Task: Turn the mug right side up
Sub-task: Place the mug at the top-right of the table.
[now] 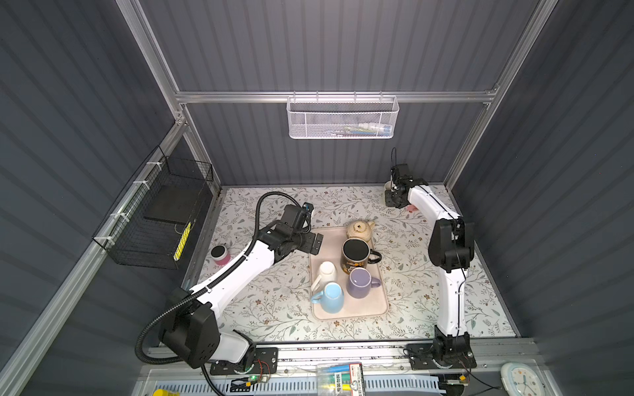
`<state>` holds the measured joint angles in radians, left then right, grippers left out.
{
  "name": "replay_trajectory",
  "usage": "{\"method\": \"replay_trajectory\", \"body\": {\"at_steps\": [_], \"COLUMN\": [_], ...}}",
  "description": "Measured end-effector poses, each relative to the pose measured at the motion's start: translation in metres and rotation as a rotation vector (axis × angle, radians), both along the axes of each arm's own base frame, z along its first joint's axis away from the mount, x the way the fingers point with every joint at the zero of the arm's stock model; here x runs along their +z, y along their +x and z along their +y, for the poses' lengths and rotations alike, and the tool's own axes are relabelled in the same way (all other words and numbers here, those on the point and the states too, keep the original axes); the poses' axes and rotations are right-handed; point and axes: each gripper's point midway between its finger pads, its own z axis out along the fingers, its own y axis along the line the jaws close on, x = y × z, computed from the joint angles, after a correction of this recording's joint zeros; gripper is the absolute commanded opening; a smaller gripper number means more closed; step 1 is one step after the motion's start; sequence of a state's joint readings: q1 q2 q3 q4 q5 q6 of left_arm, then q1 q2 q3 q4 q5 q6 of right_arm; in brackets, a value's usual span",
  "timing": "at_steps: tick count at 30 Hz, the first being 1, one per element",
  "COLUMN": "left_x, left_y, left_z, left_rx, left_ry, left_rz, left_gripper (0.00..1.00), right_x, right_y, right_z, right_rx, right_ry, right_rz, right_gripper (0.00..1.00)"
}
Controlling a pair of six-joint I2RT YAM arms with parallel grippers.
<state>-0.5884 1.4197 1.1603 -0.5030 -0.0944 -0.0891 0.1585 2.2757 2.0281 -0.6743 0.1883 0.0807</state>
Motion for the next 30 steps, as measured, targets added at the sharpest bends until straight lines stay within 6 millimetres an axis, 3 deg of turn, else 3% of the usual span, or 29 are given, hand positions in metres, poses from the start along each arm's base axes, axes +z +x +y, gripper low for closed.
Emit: {"method": "replay_trajectory", "body": {"at_steps": [13, 25, 30], "left_x": [-0.003, -0.004, -0.005], "left_y": [-0.002, -0.004, -0.004], "left_z": [0.002, 0.002, 0.003], "left_rx": [0.000, 0.000, 0.000], "left_ry": [0.009, 0.013, 0.016], "left_rz": [0.013, 0.020, 0.024], "left_gripper": [1.00, 1.00, 1.00], "right_x": [0.012, -0.001, -0.015], "right_y": [0.013, 0.012, 0.006], "right_z": [-0.014, -0.008, -0.006], "right_rx": [-0.023, -0.012, -0.007], "right_ry": [0.005, 0.026, 0.024], "right_rz": [-0.025, 0.001, 0.029], "right_gripper": [0.00, 0.00, 0.00]}}
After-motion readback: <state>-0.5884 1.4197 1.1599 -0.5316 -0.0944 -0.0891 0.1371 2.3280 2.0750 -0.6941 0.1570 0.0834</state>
